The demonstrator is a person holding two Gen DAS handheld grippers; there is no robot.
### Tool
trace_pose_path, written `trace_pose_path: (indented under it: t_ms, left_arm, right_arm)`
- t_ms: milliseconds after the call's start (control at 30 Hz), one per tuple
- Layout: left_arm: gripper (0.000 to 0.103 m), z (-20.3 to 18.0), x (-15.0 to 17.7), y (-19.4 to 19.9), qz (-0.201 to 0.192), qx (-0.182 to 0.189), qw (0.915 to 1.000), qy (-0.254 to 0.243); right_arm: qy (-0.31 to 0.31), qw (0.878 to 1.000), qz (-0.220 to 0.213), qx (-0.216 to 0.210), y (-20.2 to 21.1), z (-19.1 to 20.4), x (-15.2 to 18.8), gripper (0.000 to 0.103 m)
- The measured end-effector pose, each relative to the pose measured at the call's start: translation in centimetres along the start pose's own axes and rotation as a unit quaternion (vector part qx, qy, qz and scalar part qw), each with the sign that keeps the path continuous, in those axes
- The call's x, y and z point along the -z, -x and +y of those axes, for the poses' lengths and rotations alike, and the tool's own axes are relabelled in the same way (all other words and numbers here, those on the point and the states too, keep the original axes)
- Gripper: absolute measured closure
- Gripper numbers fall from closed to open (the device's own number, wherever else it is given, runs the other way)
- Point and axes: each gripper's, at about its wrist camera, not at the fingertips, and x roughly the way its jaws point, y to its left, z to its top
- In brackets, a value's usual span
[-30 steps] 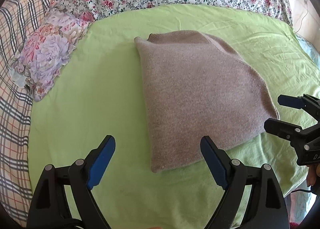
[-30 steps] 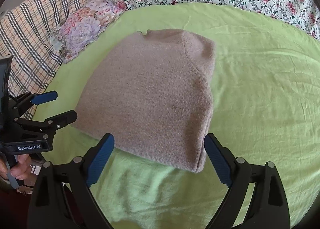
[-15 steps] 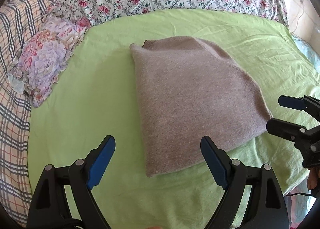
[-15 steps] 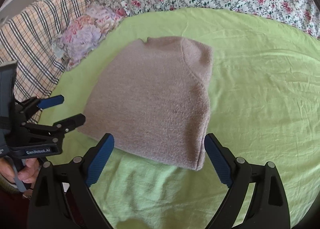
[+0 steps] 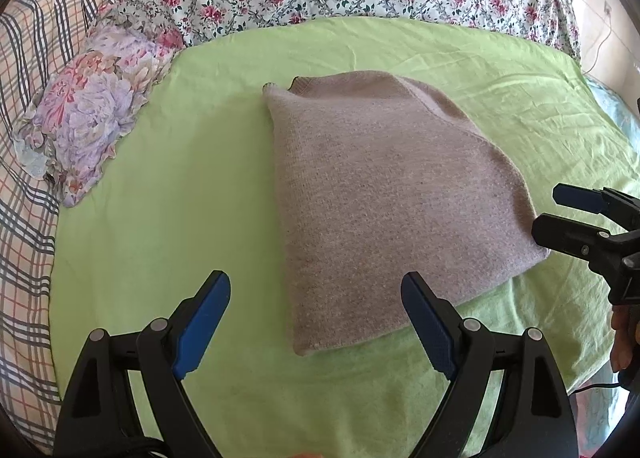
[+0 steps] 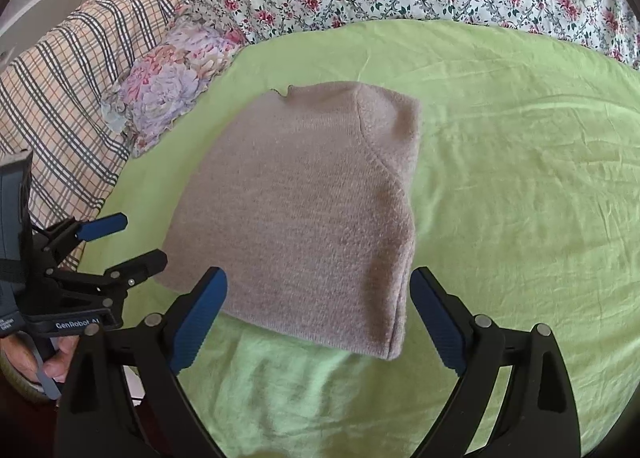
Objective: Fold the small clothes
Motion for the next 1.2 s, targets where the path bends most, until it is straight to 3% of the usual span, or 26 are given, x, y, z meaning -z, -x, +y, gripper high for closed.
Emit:
trace_pose_path:
  t_ms: [400, 1200]
  left_arm:
    - [0.015, 1.3, -1.5, -0.3, -0.01, 0.013, 0.9997, 0.021]
    - [0.015, 0.3, -1.2, -0.7, -0.007, 0.028, 0.9993, 0.025]
  right_arm:
    - [0.026, 1.0, 0.01, 0.008, -1.2, 1.1, -0.8, 0.01]
    - [0.034, 0.999, 0.013, 0.006, -1.4, 0.9, -0.9, 0.01]
